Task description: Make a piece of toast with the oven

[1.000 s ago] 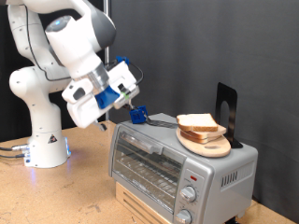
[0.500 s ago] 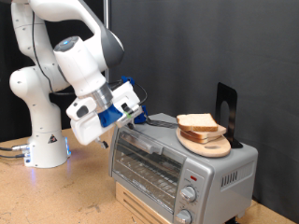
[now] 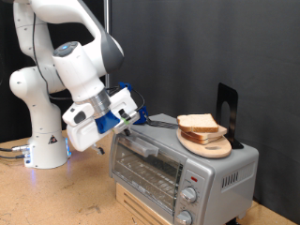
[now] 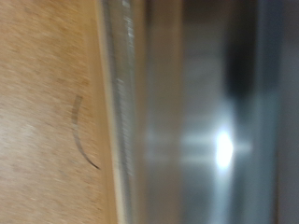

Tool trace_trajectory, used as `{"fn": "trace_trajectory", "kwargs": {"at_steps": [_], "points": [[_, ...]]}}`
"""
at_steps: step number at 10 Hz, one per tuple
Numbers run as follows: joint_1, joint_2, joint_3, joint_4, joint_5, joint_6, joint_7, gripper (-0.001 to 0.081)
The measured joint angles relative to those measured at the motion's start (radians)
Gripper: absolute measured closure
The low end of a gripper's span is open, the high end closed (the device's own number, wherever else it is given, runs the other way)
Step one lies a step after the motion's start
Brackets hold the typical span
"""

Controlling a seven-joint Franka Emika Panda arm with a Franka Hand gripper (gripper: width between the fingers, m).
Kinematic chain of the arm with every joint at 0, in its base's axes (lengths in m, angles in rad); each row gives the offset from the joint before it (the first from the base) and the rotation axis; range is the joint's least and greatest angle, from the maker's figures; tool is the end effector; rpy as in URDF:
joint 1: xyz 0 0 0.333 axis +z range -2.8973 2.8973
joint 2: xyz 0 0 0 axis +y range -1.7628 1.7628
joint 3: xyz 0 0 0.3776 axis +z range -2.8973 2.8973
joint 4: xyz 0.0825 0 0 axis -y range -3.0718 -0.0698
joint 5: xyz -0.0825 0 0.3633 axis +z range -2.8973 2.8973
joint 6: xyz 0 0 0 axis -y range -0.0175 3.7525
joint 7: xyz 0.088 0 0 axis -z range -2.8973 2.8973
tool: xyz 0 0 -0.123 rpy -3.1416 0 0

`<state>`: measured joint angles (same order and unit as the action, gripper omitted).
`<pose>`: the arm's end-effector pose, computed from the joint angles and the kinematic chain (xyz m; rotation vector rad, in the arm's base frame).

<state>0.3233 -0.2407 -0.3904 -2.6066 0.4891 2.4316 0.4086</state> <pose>0.4009 -0.0222 0.3952 -2.4916 1.1080 0.0588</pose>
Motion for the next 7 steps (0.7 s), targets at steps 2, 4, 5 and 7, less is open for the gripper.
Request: {"fn": "trace_trajectory", "kwargs": {"at_steps": [2,4,5,7], "points": [[-0.034,0.002,-0.015,0.002,-0.062,-0.022,0.0,-0.0002],[-0.054,0.008,-0.015,0.0,-0.092,-0.004,0.039,-0.0002],[-0.063,0.01,-0.014,-0.004,-0.118,0.011,0.075,-0.0002],[-0.088,0.02,-0.01,-0.004,-0.209,0.029,0.17,-0.0002]]}}
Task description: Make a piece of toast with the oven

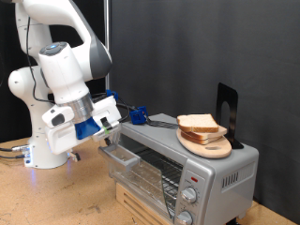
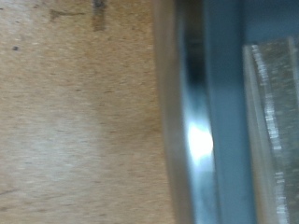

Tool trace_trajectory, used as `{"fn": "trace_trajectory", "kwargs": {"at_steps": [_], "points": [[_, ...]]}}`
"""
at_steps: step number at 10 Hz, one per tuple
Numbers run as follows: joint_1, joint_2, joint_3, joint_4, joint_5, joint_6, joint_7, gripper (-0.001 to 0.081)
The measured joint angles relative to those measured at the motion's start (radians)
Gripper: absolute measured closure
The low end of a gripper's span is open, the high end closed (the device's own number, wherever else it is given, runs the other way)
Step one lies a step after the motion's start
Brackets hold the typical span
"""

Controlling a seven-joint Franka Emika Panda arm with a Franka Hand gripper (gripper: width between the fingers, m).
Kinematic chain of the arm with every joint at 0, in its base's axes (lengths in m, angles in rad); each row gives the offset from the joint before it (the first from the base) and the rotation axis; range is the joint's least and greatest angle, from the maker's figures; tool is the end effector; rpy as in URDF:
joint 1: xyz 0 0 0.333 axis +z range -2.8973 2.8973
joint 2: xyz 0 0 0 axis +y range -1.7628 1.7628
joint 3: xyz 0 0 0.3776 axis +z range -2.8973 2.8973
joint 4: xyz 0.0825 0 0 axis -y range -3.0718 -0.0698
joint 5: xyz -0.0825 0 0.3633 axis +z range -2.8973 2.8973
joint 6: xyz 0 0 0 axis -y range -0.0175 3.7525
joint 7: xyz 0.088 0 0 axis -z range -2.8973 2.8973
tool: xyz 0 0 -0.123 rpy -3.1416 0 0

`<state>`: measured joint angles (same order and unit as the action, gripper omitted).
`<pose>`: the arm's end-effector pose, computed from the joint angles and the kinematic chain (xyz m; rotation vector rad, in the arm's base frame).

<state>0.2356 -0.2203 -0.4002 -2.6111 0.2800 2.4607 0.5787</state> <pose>0.3985 -0.0648 0.3870 -2.5533 1.3149 0.0193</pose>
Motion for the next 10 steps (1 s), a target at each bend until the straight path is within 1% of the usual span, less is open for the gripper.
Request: {"fn": "trace_trajectory", "kwargs": {"at_steps": [1,3,6,7,10], "points": [[-0.014,0.009,0.001,0.002,-0.039,0.015,0.041,-0.0002],[-0.02,0.056,0.003,0.024,-0.067,0.076,0.118,-0.0002],[-0.017,0.175,0.015,0.062,-0.09,0.13,0.172,-0.0002],[-0.019,0.206,0.018,0.073,-0.085,0.161,0.171,-0.0002],[-0.024,0.221,0.016,0.081,-0.049,0.161,0.121,-0.0001]]}}
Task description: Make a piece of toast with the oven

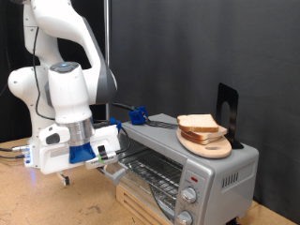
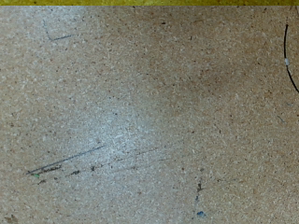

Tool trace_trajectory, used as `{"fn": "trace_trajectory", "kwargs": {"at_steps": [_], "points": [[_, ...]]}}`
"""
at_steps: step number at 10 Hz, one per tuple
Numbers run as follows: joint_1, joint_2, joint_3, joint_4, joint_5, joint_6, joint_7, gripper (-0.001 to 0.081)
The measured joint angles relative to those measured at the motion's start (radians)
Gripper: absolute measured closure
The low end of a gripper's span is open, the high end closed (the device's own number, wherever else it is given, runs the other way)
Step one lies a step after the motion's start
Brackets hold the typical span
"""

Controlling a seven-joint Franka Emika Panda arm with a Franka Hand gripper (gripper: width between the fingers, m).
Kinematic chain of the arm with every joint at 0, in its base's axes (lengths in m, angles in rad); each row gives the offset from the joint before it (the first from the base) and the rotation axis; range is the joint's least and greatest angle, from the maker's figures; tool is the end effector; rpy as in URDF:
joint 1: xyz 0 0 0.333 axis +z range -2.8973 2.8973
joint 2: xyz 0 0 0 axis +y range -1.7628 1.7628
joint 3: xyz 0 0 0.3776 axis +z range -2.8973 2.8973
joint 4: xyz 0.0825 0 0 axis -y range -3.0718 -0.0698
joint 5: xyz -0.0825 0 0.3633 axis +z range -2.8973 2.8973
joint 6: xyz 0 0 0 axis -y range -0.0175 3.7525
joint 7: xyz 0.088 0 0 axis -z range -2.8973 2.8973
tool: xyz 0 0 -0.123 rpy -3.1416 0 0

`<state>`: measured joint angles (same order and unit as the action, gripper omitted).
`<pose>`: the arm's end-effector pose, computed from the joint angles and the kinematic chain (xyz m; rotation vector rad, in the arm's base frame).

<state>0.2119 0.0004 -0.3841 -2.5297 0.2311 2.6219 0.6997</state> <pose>0.4500 -0.0818 0.3458 -2.5805 1.5249 -0.0840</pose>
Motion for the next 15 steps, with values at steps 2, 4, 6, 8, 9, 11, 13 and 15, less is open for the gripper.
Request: {"fn": "trace_trajectory", "kwargs": {"at_steps": [2,4,6,8,9,11,13,15], "points": [[-0.001,0.005,0.0,0.004,0.001,0.008,-0.052,-0.0001],[-0.003,0.014,0.0,0.002,0.035,0.041,-0.146,-0.0001],[-0.003,0.022,0.003,0.001,0.145,0.059,-0.284,-0.0001],[-0.003,0.022,0.005,-0.001,0.224,0.067,-0.398,-0.0001],[-0.002,0.02,0.01,0.001,0.296,0.067,-0.454,-0.0001],[-0.001,0.009,0.02,0.02,0.416,0.03,-0.521,-0.0001],[-0.001,-0.024,0.021,0.046,0.447,-0.046,-0.525,-0.0002],[-0.001,-0.048,0.022,0.058,0.418,-0.074,-0.494,-0.0002]]}}
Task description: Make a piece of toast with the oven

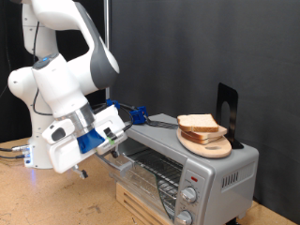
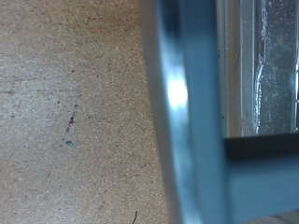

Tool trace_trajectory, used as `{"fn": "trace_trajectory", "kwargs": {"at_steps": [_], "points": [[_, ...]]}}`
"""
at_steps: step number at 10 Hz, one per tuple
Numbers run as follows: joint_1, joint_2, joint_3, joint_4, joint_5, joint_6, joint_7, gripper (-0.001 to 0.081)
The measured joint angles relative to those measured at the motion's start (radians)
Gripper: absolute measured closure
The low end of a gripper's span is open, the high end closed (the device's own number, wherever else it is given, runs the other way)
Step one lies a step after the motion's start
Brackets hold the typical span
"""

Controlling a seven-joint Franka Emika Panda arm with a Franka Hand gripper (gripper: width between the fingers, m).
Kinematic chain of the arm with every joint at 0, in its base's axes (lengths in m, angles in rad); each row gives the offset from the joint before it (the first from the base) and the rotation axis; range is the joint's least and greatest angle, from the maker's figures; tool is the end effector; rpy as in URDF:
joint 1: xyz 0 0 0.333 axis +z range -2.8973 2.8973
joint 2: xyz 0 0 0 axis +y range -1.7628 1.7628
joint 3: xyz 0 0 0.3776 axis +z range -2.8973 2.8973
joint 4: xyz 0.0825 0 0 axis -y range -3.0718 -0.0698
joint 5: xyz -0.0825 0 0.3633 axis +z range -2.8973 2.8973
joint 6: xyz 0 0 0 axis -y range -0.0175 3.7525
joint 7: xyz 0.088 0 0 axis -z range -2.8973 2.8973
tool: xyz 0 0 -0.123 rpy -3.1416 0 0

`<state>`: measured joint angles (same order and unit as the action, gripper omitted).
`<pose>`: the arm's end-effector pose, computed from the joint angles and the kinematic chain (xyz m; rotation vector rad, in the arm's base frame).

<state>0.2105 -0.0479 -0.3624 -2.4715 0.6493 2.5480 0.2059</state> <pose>0.4617 -0.0739 0.3816 -2.4670 1.1646 -0.1389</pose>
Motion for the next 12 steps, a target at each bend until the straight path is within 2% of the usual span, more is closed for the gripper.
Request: {"fn": "trace_trajectory", "kwargs": {"at_steps": [3,5,8,12], "points": [[0.0,0.007,0.01,-0.006,-0.173,0.039,0.158,-0.0002],[0.0,0.037,0.015,-0.008,-0.245,0.079,0.226,-0.0002],[0.0,0.066,0.015,-0.008,-0.268,0.102,0.227,-0.0002],[-0.004,0.069,0.007,0.002,-0.259,0.088,0.155,-0.0002]]}}
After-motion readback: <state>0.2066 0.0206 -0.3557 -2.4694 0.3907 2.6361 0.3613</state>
